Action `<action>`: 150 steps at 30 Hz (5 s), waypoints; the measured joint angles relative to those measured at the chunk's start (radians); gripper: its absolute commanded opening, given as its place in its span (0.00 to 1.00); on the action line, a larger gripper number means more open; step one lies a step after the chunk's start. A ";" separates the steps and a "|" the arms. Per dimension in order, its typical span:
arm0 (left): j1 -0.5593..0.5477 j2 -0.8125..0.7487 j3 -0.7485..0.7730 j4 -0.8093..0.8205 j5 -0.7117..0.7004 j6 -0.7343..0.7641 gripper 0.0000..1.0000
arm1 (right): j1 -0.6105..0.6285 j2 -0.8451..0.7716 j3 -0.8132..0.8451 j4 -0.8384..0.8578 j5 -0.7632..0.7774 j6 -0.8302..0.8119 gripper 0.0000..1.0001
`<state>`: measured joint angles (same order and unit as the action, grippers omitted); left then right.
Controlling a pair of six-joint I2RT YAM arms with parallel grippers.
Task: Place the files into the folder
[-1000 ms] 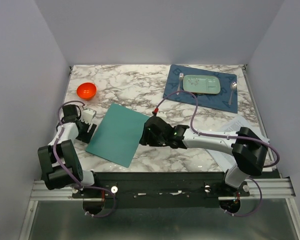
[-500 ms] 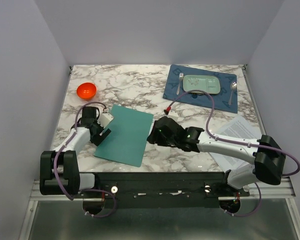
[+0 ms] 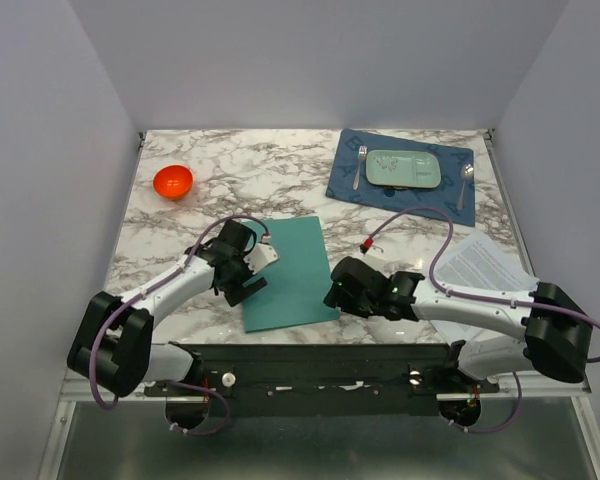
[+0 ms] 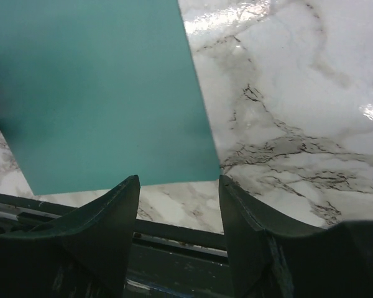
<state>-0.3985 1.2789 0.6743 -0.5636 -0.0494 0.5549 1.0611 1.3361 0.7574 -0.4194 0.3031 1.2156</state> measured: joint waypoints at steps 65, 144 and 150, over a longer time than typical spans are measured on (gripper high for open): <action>0.076 0.478 0.470 0.188 -0.271 -0.382 0.93 | 0.203 0.167 -0.420 0.921 0.077 0.708 0.55; 0.974 -0.045 0.571 -0.414 0.633 -0.226 0.99 | 0.597 0.674 0.777 -0.150 0.536 -0.682 0.49; 0.974 -0.045 0.571 -0.412 0.629 -0.220 0.99 | 0.597 0.472 0.525 -0.049 0.420 -0.639 0.63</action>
<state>0.5755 1.2339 1.2457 -0.9760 0.5793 0.3344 1.6585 1.8080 1.2819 -0.4683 0.7235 0.5770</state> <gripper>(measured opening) 0.988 0.550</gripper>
